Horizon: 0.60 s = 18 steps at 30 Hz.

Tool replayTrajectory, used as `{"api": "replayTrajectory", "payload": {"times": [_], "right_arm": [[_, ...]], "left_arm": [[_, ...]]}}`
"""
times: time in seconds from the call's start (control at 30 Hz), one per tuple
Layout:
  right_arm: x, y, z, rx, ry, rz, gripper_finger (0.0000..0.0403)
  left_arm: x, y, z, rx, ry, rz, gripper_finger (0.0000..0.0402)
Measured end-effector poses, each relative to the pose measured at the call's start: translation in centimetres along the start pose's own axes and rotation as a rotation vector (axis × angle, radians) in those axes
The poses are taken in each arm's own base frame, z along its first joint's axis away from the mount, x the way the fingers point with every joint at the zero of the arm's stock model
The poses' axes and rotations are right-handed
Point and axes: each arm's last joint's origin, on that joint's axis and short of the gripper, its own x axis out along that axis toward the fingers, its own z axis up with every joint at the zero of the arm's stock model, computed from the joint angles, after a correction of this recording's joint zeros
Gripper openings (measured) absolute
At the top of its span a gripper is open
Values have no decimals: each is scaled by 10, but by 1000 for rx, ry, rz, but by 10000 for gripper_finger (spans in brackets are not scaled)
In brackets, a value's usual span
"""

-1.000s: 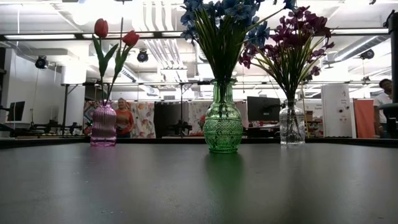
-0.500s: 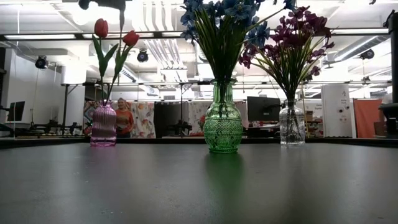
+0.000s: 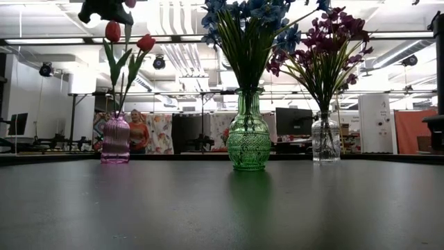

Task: Sort flowers into vase by color
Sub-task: Put the pink tulip into the violet vase

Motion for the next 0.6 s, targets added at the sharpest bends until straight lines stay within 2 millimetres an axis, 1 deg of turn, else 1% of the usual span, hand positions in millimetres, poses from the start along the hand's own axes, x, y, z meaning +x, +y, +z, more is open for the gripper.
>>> {"api": "replayTrajectory", "payload": {"times": [0.33, 0.43, 0.6], "right_arm": [[0, 0, 1, 1, -6, 0, 217], [0, 0, 1, 1, -6, 0, 217], [0, 0, 1, 1, -6, 0, 217]], "left_arm": [[-18, 4, -1, -57, 4, -24, 1], [-19, 5, -1, -65, 4, -25, 1], [-13, 3, -5, -76, 29, -21, 1]]}}
